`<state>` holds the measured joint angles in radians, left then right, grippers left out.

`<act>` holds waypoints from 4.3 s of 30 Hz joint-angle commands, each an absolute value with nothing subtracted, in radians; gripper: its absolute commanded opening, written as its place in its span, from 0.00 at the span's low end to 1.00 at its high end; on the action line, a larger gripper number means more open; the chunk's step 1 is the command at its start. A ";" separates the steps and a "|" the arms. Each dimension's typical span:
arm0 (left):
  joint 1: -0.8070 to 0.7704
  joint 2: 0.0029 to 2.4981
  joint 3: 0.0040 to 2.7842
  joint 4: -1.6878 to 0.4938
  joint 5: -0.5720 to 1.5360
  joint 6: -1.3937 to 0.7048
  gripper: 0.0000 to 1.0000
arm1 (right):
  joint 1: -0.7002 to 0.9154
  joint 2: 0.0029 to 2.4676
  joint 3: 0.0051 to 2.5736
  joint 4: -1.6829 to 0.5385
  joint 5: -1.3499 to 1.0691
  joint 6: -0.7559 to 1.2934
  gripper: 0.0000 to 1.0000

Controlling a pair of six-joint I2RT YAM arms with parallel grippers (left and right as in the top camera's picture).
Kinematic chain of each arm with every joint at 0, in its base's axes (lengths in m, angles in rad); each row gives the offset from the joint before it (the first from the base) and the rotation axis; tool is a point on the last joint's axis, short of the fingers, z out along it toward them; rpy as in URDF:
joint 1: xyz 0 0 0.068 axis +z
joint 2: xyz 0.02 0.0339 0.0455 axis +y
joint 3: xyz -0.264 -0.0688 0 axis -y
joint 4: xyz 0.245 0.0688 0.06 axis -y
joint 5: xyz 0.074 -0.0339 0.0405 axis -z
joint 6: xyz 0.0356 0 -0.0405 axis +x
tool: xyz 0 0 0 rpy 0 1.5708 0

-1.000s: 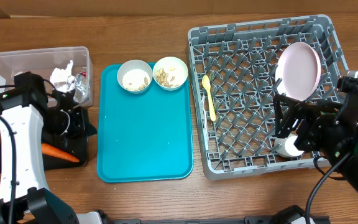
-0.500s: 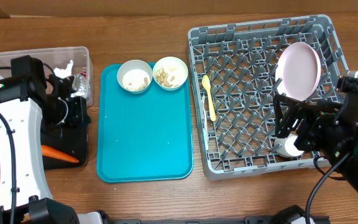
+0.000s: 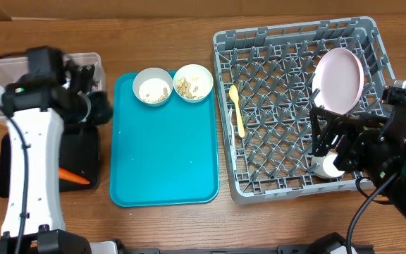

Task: Sort waste into correct bins and load items into the dishwasher rack
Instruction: 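Reach the left gripper to the left white bowl and grasp its rim, then carry the bowl over the black tray with the left gripper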

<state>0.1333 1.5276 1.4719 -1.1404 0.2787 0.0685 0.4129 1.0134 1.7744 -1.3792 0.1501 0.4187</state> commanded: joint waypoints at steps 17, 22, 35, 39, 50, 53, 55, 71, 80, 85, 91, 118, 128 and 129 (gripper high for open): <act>-0.159 1.901 1.494 -0.628 0.109 0.228 0.79 | 0.412 1.005 1.781 -1.375 0.164 0.420 1.00; -0.191 1.991 1.494 -0.595 0.037 0.316 0.75 | 0.412 1.005 1.781 -1.375 0.164 0.420 1.00; -0.196 2.037 1.494 -0.603 0.019 0.417 0.57 | 0.412 1.005 1.781 -1.375 0.164 0.420 1.00; -0.196 2.040 1.494 -0.618 0.052 0.427 0.54 | 0.412 1.005 1.781 -1.375 0.164 0.420 1.00; -0.196 2.040 1.471 -0.627 0.077 0.436 0.57 | 0.412 1.005 1.781 -1.375 0.164 0.420 1.00; -0.196 2.041 1.448 -0.615 0.075 0.442 0.57 | 0.412 1.005 1.781 -1.375 0.164 0.420 1.00; -0.196 2.041 1.429 -0.603 0.075 0.442 0.55 | 0.412 1.005 1.781 -1.375 0.164 0.420 1.00; -0.195 2.041 1.400 -0.574 0.071 0.410 0.14 | 0.412 1.005 1.781 -1.375 0.164 0.420 1.00; -0.198 2.040 1.404 -0.685 0.070 0.336 0.04 | 0.412 1.005 1.781 -1.375 0.164 0.419 1.00; -0.201 2.032 1.412 -0.790 0.070 0.236 0.04 | 0.412 1.005 1.781 -1.375 0.164 0.420 1.00; -0.204 2.031 1.410 -0.849 0.079 0.186 0.09 | 0.412 1.005 1.781 -1.375 0.164 0.419 1.00; -0.218 1.820 1.563 -1.119 0.079 -0.005 0.04 | 0.412 1.005 1.781 -1.375 0.164 0.420 1.00; -0.245 1.662 1.563 -1.273 0.053 -0.204 0.04 | 0.412 1.005 1.781 -1.375 0.164 0.420 1.00; -0.241 1.649 1.563 -1.292 0.033 -0.233 0.04 | 0.412 1.005 1.781 -1.375 0.164 0.420 1.00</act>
